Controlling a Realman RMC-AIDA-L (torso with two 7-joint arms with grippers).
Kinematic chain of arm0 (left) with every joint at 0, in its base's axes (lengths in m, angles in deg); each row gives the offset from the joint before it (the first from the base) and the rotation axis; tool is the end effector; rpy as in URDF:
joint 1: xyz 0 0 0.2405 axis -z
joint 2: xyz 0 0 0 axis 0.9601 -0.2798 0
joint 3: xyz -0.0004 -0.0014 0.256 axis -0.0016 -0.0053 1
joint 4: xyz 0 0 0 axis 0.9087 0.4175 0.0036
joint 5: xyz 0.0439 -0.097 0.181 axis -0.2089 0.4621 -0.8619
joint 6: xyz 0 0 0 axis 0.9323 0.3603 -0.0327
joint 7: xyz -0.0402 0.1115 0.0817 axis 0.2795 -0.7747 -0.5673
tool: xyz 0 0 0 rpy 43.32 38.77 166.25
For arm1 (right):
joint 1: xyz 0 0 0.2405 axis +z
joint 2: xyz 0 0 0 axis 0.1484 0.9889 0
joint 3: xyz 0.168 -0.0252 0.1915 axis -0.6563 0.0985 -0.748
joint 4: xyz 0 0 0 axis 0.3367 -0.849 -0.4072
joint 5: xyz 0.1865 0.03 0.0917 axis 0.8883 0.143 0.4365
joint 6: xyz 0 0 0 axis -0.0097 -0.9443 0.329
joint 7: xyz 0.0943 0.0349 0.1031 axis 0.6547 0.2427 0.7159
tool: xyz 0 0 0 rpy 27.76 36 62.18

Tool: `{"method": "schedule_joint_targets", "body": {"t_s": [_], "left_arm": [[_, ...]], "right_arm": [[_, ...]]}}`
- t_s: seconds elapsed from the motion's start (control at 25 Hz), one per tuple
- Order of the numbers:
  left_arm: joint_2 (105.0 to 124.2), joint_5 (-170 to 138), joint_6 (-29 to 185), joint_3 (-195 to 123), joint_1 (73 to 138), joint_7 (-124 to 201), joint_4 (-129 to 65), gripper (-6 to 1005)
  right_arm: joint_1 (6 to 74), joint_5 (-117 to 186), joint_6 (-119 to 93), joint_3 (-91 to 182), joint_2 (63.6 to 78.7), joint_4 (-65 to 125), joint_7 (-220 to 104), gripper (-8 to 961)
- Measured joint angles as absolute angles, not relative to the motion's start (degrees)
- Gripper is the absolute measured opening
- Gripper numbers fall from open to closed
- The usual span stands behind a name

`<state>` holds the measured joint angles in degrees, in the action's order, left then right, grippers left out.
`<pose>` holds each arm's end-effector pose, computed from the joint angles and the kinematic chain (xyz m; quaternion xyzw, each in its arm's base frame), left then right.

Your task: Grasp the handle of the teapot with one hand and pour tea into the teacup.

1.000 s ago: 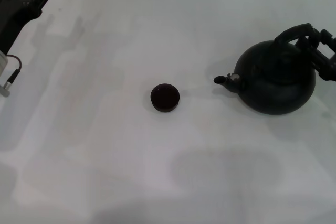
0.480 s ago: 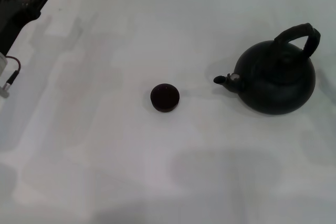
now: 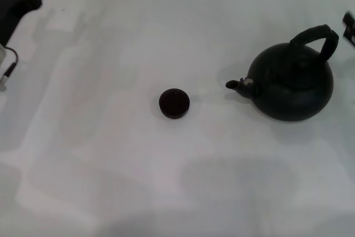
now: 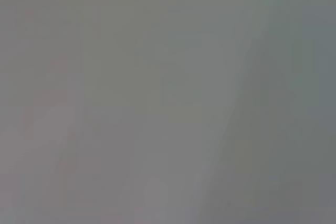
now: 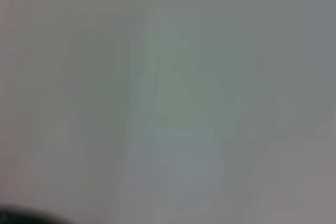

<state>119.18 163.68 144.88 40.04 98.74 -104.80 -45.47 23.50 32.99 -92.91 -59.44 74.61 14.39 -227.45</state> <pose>-0.3135 0.3589 -0.0012 -0.6910 -0.3223 -0.3876 0.5181 0.3624 0.2885 0.0175 -0.7481 0.1583 0.2582 0.5905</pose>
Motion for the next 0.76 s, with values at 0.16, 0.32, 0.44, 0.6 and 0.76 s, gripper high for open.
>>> {"method": "schedule_joint_targets", "body": {"t_s": [0.16,0.32,0.44,0.6,0.76], "left_arm": [[119.24,163.69,145.33,36.83,98.31,-105.07,-45.46,804],[119.20,163.69,145.39,35.65,98.09,-105.01,-45.09,804],[119.29,163.69,145.39,35.26,98.19,-104.72,-44.73,805],[119.32,163.67,145.35,35.41,98.38,-104.10,-44.07,805],[119.30,163.67,144.89,35.21,98.44,-103.99,-43.49,805]], "right_arm": [[24.10,46.86,-92.04,-53.63,74.61,12.67,-227.79,872],[24.66,57.21,-88.39,-48.02,74.61,12.22,-224.29,871],[24.79,59.07,-84.75,-46.91,74.61,12.10,-222.39,870],[24.61,59.15,-83.36,-46.69,74.61,12.73,-221.66,871],[24.41,59.03,-83.27,-46.65,74.58,13.01,-221.40,871]]}}
